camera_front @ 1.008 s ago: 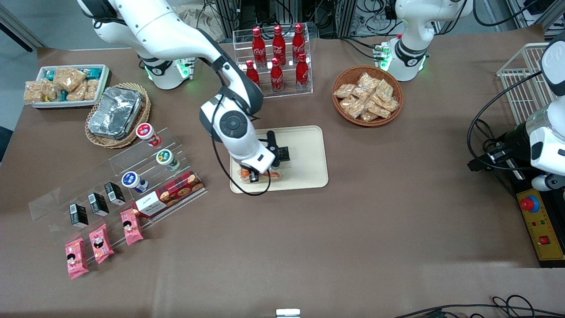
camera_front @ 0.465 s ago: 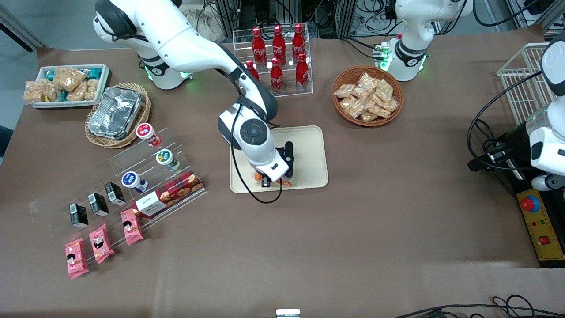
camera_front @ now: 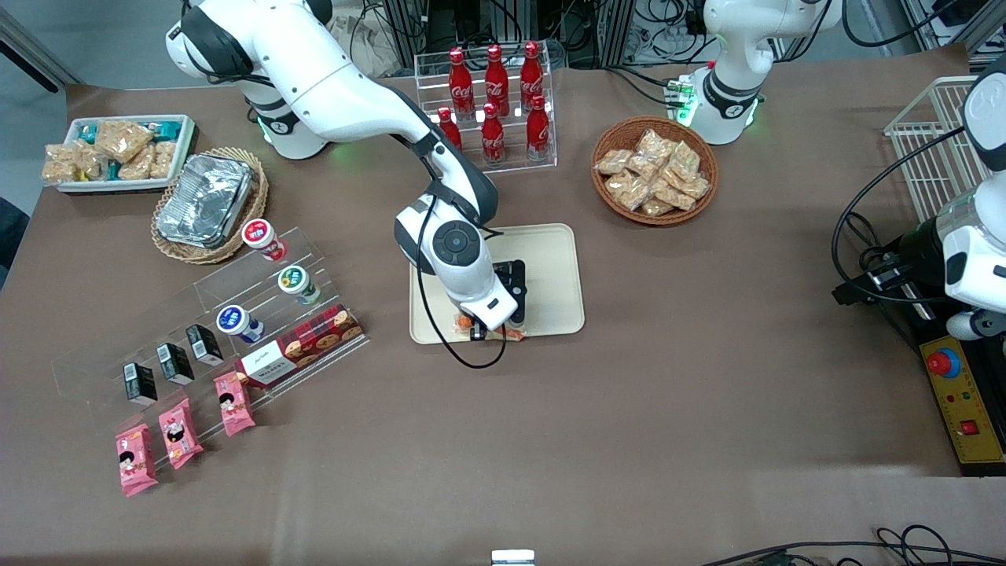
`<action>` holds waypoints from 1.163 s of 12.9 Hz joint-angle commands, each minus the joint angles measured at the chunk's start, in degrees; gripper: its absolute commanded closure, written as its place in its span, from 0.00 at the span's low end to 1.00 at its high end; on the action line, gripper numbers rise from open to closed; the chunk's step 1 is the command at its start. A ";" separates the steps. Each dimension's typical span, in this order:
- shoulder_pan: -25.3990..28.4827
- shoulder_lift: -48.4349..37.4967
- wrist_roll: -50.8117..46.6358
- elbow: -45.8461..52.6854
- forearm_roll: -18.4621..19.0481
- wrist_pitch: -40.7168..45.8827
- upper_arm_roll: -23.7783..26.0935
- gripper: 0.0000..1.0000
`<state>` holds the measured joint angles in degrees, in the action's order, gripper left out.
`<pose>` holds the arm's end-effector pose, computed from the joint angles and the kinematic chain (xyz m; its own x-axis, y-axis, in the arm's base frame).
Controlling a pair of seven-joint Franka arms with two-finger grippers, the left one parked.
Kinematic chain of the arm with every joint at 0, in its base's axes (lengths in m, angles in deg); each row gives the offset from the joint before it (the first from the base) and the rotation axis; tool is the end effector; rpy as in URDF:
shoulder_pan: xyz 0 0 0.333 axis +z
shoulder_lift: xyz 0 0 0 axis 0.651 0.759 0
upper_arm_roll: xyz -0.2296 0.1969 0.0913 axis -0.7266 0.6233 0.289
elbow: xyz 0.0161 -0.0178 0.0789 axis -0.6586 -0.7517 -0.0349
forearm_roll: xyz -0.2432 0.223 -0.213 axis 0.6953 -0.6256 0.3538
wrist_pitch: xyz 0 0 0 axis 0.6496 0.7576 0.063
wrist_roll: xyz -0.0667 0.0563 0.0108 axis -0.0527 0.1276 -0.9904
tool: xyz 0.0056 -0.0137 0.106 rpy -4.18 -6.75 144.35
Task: Place sandwich on tray
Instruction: 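Lower the sandwich onto the tray beside the black packet and open the gripper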
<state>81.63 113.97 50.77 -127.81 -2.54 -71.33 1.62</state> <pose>0.5352 0.4591 0.2255 0.0625 0.9975 0.0335 0.9976 -0.0634 0.0273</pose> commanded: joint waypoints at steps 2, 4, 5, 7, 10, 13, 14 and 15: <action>0.56 1.25 -1.36 1.76 0.37 -0.71 -0.50 0.01; 0.56 -0.15 -1.36 1.76 0.20 -0.10 -0.50 0.01; 0.39 -0.77 -1.28 1.59 0.02 0.08 -0.50 0.01; 0.38 -3.14 -1.19 1.41 0.11 2.79 -0.32 0.01; 0.39 -8.84 -1.27 1.41 0.11 10.95 -0.32 0.01; -1.89 -14.21 -1.19 1.59 0.46 19.05 -1.72 0.01; -2.25 -15.88 -1.19 1.59 0.55 20.63 -3.30 0.01; -2.25 -17.29 -1.19 1.59 0.55 22.13 -6.10 0.01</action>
<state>80.25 99.78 50.14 -125.35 -2.52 -52.14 -1.54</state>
